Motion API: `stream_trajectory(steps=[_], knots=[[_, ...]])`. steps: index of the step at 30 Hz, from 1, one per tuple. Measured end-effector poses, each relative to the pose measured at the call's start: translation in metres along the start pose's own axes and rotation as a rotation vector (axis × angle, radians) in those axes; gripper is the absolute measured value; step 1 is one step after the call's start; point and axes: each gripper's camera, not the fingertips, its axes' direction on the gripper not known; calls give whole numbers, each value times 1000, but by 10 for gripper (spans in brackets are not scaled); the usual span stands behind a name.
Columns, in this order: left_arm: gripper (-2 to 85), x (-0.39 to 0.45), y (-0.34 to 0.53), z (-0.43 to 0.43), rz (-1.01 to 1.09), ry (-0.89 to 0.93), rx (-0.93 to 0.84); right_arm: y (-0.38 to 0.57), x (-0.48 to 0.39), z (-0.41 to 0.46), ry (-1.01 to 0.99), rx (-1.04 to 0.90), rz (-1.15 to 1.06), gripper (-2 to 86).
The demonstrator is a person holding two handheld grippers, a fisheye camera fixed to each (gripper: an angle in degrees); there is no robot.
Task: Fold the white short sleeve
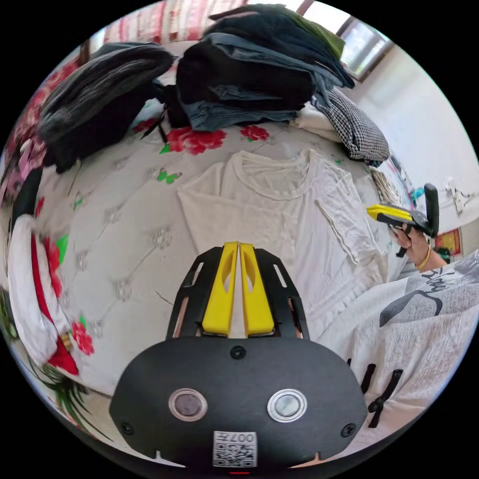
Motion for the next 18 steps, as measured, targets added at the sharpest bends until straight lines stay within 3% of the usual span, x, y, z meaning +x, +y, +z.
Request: stream_trajectory(steps=[9, 14, 18], knots=[[50, -45, 160, -52, -309, -53, 10, 127, 42, -76, -25, 12, 330, 59], [64, -59, 264, -48, -470, -10, -98, 192, 45, -87, -82, -55, 437, 76], [77, -68, 297, -16, -508, 78, -192, 222, 48, -72, -114, -172, 473, 86]])
